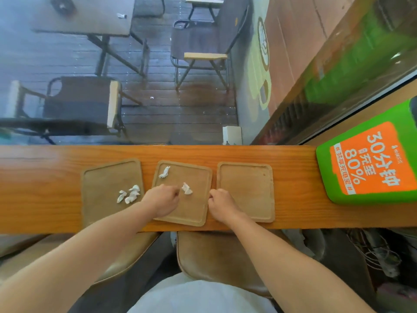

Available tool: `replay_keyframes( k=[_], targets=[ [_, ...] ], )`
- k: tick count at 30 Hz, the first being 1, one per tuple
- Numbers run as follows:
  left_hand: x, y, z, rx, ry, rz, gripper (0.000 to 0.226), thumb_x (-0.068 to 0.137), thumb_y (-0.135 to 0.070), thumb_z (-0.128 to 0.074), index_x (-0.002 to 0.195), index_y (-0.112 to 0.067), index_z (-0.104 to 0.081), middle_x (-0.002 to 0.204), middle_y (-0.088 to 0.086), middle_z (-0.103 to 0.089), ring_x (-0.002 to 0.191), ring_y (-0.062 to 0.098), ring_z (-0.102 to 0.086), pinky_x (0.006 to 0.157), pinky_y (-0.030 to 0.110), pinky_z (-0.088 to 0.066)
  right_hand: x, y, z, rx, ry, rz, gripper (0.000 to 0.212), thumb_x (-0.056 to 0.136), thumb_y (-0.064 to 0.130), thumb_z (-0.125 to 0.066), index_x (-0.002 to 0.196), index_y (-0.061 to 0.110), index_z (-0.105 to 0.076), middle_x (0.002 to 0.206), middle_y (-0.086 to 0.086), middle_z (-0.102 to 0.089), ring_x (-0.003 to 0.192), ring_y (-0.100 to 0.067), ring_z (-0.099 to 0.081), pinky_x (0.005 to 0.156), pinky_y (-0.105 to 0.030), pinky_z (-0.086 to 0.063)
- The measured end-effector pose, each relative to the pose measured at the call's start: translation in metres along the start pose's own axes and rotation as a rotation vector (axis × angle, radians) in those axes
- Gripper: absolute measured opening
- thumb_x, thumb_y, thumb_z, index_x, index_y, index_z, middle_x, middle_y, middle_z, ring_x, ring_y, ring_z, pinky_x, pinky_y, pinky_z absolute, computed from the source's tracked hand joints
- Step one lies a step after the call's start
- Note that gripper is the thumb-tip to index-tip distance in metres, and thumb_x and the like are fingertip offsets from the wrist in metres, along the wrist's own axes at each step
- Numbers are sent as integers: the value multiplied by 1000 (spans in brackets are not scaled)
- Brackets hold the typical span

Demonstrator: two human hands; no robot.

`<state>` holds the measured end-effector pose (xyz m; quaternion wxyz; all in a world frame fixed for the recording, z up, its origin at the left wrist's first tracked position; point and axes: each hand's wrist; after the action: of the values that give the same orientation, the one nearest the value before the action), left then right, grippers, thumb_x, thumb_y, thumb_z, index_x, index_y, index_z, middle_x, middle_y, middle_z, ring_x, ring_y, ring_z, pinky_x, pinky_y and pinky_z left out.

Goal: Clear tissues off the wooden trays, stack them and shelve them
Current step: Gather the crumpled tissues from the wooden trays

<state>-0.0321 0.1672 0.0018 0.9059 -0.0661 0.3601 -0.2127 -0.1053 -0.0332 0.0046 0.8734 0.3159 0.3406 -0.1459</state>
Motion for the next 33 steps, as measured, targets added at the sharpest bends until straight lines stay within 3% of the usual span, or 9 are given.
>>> replay_keyframes(
  k=[6,10,14,17,23,28,33],
  targets=[
    [-30,37,-14,-64,-68,127,24,96,-36,-36,87,-18,-49,73,2,-59,66,21,-56,55,36,-44,9,24,-15,-98,6,35,20,96,22,-41,89,13,-57,98,-6,-52,88,-26,-55,82,-45,-52],
    [-36,49,-20,-87,-85,171,20,96,-34,-35,91,-18,-46,71,2,-57,63,22,-55,52,35,-41,19,31,-24,-134,12,65,28,99,19,-40,112,10,-64,102,-5,-51,95,-28,-57,87,-44,-51],
    [-35,50,-25,-105,-124,188,20,96,-32,-36,109,-19,-44,73,1,-57,66,26,-57,54,37,-44,28,38,-29,-148,26,68,46,93,1,-34,130,21,-53,114,-7,-56,96,-28,-57,81,-42,-51],
    [-30,46,-28,-106,-186,164,29,97,-39,-38,119,-19,-43,81,3,-64,71,28,-60,57,38,-48,34,43,-31,-114,-4,65,52,92,-1,-35,136,25,-43,117,-8,-58,90,-26,-58,70,-39,-50],
    [-12,39,-35,-83,-149,172,41,97,-51,-45,123,-20,-41,86,3,-63,77,26,-63,61,40,-51,50,50,-40,-126,12,27,30,103,21,-37,131,31,-37,91,-7,-64,73,-23,-61,55,-35,-44],
    [-8,35,-40,-64,-145,177,38,96,-49,-49,119,-20,-41,92,4,-64,82,28,-64,58,37,-45,54,47,-45,-164,16,55,30,102,22,-40,128,35,-35,91,-4,-62,77,-24,-61,62,-36,-48],
    [-10,36,-46,-92,-163,137,19,101,-36,-41,107,-19,-40,89,4,-62,70,25,-53,55,35,-40,55,42,-50,-183,35,51,11,101,21,-38,102,32,-35,82,-4,-58,70,-23,-57,63,-42,-53]
  ],
)
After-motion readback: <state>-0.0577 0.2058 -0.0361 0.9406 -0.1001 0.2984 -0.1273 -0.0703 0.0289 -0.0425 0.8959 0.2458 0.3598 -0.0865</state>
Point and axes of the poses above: each hand's wrist, its own x-axis towards the middle knuckle, its own z-axis out of the back of the hand, y = z × x
